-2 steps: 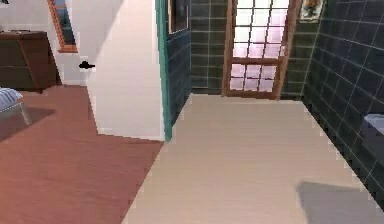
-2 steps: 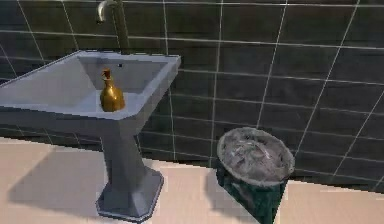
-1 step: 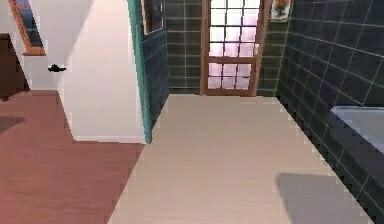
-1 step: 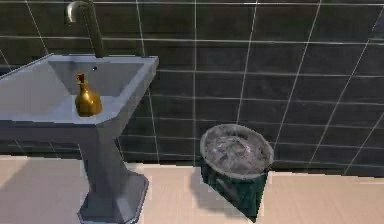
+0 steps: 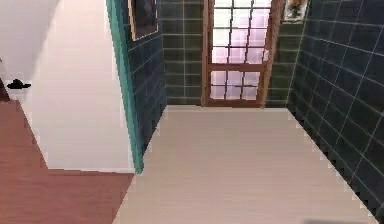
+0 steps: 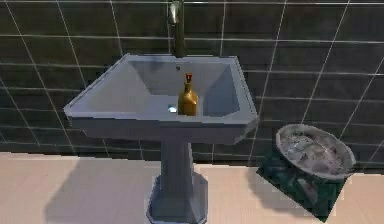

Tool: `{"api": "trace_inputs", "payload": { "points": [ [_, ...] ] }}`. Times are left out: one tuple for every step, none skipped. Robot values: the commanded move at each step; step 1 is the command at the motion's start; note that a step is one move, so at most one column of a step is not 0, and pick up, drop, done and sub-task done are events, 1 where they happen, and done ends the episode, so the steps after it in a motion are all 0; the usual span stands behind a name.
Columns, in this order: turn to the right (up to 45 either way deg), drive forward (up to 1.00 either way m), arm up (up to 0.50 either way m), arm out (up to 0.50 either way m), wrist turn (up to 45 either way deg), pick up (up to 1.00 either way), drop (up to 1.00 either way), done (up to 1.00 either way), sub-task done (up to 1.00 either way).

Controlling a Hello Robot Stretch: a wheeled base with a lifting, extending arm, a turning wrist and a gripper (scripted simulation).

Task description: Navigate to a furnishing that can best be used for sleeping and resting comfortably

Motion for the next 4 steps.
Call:
{"api": "trace_inputs", "payload": {
  "points": [
    [-45.0, 0.00, 0.00, 0.00, 0.0, 0.00, 0.00, 0.00, 0.00],
    [-9.0, 0.00, 0.00, 0.00, 0.0, 0.00, 0.00, 0.00, 0.00],
    [0.0, 0.40, 0.00, 0.00, 0.0, 0.00, 0.00, 0.00, 0.00],
    [-30.0, 0.00, 0.00, 0.00, 0.0, 0.00, 0.00, 0.00, 0.00]
  ]
}}
